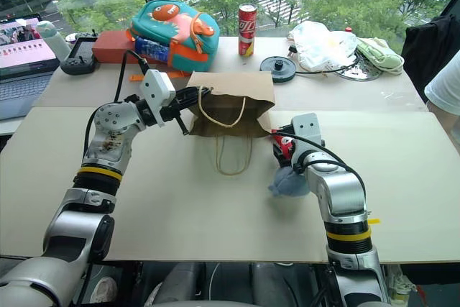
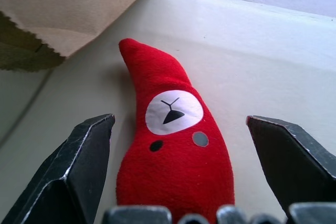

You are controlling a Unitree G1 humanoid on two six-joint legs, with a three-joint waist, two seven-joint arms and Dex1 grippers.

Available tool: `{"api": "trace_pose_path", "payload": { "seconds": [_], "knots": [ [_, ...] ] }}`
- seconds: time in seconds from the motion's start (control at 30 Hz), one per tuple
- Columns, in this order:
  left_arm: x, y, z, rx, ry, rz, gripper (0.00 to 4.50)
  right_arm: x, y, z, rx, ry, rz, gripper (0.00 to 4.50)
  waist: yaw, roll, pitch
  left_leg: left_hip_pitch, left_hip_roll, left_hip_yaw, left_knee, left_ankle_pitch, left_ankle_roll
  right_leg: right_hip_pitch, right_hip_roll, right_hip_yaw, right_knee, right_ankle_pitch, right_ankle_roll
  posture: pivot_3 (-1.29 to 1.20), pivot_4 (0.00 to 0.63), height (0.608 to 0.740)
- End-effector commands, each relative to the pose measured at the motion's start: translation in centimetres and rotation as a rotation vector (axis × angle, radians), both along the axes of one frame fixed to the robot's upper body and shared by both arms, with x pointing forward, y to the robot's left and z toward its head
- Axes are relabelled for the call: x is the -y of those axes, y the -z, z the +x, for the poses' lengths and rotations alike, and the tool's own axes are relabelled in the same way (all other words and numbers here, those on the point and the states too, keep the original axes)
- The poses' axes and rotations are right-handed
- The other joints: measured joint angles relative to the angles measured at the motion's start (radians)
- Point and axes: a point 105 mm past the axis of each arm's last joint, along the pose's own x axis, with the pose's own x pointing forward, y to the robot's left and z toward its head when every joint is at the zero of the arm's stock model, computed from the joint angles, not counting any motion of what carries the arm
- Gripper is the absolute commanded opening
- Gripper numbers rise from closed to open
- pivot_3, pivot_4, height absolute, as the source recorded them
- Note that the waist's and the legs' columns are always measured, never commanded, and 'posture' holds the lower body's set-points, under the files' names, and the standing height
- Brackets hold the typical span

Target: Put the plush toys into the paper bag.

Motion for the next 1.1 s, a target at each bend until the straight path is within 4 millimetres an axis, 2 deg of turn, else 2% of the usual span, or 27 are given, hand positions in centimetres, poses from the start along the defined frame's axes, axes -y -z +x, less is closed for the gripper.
{"api": "trace_pose_path", "payload": {
  "seconds": [0.03, 0.07, 0.2, 0.33, 0.4, 0.47, 0.5, 0.6, 0.7, 0.8, 0.9, 1.0, 1.1],
  "knots": [
    [0.2, -2.2, -0.2, 0.061, 0.008, -0.037, 0.0, 0.3, -0.3, -0.1, -0.008, -0.003, -0.018, 3.22, 0.0, 0.0, 0.0, 0.0, 0.0, 0.0, 0.0, 0.0, 0.0, 0.0, 0.0, 0.0, 0.0, 0.0, 0.0, 0.0, 0.15, 0.739],
    [0.1, -2.2, -0.2, 0.061, 0.007, -0.037, 0.0, 0.1, -0.1, -0.2, -0.022, -0.015, -0.022, 2.77, 0.0, 0.0, 0.0, 0.0, 0.0, 0.0, 0.0, 0.0, 0.0, 0.0, 0.0, 0.0, 0.0, 0.0, 0.0, 0.0, 0.15, 0.739],
    [0.1, -2.2, -0.2, 0.061, 0.005, -0.041, 0.0, -0.1, 0.3, -0.4, -0.051, -0.037, -0.033, 1.54, 0.0, 0.0, 0.0, 0.0, 0.0, 0.0, 0.0, 0.0, 0.0, 0.0, 0.0, 0.0, 0.0, 0.0, 0.0, 0.0, 0.15, 0.739],
    [0.1, -2.2, -0.3, 0.062, 0.004, -0.042, 0.0, 0.2, -0.4, -0.3, -0.026, -0.023, -0.027, 1.54, 0.0, 0.0, 0.0, 0.0, 0.0, 0.0, 0.0, 0.0, 0.0, 0.0, 0.0, 0.0, 0.0, 0.0, 0.0, 0.0, 0.15, 0.739],
    [0.1, -2.2, -0.3, 0.059, 0.002, -0.046, 0.0, 0.4, -1.7, -0.2, 0.02, -0.015, -0.005, 1.54, 0.001, 0.0, 0.0, 0.0, 0.0, 0.0, 0.0, 0.0, 0.0, 0.0, 0.0, 0.0, 0.0, 0.0, 0.0, 0.0, 0.15, 0.739],
    [0.0, -2.1, -0.3, 0.057, -0.001, -0.045, 0.0, 0.6, -3.3, -0.1, 0.08, -0.005, 0.026, 1.54, 0.001, 0.0, 0.0, 0.0, 0.0, 0.0, 0.0, 0.0, 0.0, 0.0, 0.0, 0.0, 0.0, 0.0, 0.0, 0.0, 0.15, 0.739],
    [-0.1, -2.1, -0.3, 0.054, -0.003, -0.046, 0.0, 0.8, -5.1, -0.3, 0.139, -0.012, 0.044, 1.54, 0.001, 0.0, 0.0, 0.0, 0.0, 0.0, 0.0, 0.0, 0.0, 0.0, 0.0, 0.0, 0.0, 0.0, 0.0, 0.0, 0.15, 0.739],
    [-0.2, -2.1, -0.2, 0.045, -0.008, -0.05, 0.0, 1.0, -8.7, -1.6, 0.244, -0.065, 0.071, 1.54, 0.001, 0.0, 0.0, -0.001, 0.0, 0.0, 0.0, 0.0, 0.0, -0.001, 0.0, 0.0, 0.0, 0.0, 0.0, 0.0, 0.15, 0.739],
    [-0.3, -2.1, -0.2, 0.02, -0.004, -0.077, 0.0, 0.6, -10.1, -3.6, 0.242, -0.163, 0.068, 1.54, 0.001, 0.0, 0.0, -0.001, 0.0, -0.001, 0.0, 0.0, 0.0, -0.001, 0.0, -0.001, 0.0, 0.0, 0.0, 0.0, 0.15, 0.739],
    [-0.4, -2.0, -0.1, 0.018, -0.012, -0.071, 0.0, -0.1, -10.5, -4.7, 0.204, -0.234, 0.045, 1.54, 0.001, 0.0, 0.0, -0.002, 0.0, -0.001, 0.0, 0.0, 0.0, 0.0, 0.0, -0.001, 0.0, 0.0, 0.0, 0.0, 0.15, 0.739],
    [-0.4, -2.0, -0.1, 0.015, -0.012, -0.072, 0.0, -1.2, -9.6, -5.7, 0.128, -0.305, 0.017, 1.54, -0.001, 0.0, 0.0, -0.001, 0.0, -0.001, 0.0, 0.0, 0.0, 0.0, 0.0, 0.0, 0.0, 0.0, 0.0, 0.0, 0.15, 0.739],
    [-0.3, -2.1, -0.1, 0.016, -0.011, -0.073, 0.0, -3.5, -8.7, -6.8, 0.085, -0.411, 0.02, 1.54, -0.001, 0.0, 0.0, 0.0, 0.0, -0.001, 0.0, 0.0, 0.0, 0.0, 0.0, 0.0, 0.0, 0.0, 0.0, 0.0, 0.15, 0.739],
    [-0.2, -2.2, -0.1, 0.017, -0.008, -0.075, 0.0, -5.5, -7.9, -6.8, 0.067, -0.442, 0.059, 1.54, -0.003, 0.0, 0.0, 0.0, 0.0, -0.001, 0.0, 0.0, 0.0, 0.0, 0.0, 0.0, 0.0, 0.0, 0.0, 0.0, 0.15, 0.739]
  ]
}}
